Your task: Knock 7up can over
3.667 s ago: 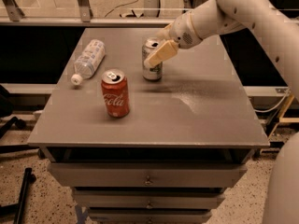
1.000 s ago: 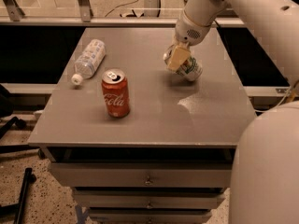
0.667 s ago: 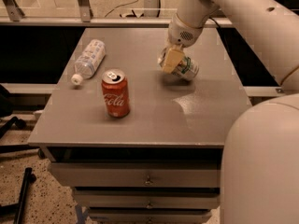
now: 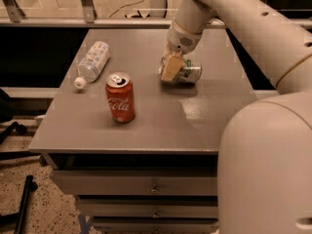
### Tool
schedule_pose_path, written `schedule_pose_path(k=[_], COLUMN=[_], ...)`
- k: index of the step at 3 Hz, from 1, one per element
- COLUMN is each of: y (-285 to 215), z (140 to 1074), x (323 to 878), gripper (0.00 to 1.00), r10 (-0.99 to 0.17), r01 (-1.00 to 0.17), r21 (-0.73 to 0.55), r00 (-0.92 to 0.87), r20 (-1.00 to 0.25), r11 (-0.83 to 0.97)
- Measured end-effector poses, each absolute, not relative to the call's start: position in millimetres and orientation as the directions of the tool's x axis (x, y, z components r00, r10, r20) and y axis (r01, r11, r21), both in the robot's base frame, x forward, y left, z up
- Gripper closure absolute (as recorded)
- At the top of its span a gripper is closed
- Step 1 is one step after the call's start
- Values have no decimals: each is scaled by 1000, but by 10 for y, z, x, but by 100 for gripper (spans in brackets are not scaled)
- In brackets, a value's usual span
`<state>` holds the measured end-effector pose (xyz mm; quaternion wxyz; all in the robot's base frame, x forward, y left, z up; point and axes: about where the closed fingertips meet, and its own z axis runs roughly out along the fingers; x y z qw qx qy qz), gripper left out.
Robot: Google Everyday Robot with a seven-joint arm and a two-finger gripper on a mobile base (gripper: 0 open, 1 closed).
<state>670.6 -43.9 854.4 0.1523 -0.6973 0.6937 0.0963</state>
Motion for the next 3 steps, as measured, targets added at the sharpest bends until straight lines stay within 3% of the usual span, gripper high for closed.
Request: schedule_pose_path(k=[2, 3], y=[-294, -274], z=[8368, 8356], x=[6731, 6748], gripper=[100, 89], r10=[-934, -933], r01=[-999, -999], r21=[-19, -14], r00=[49, 52], r20=[-355, -357], r11=[-45, -51])
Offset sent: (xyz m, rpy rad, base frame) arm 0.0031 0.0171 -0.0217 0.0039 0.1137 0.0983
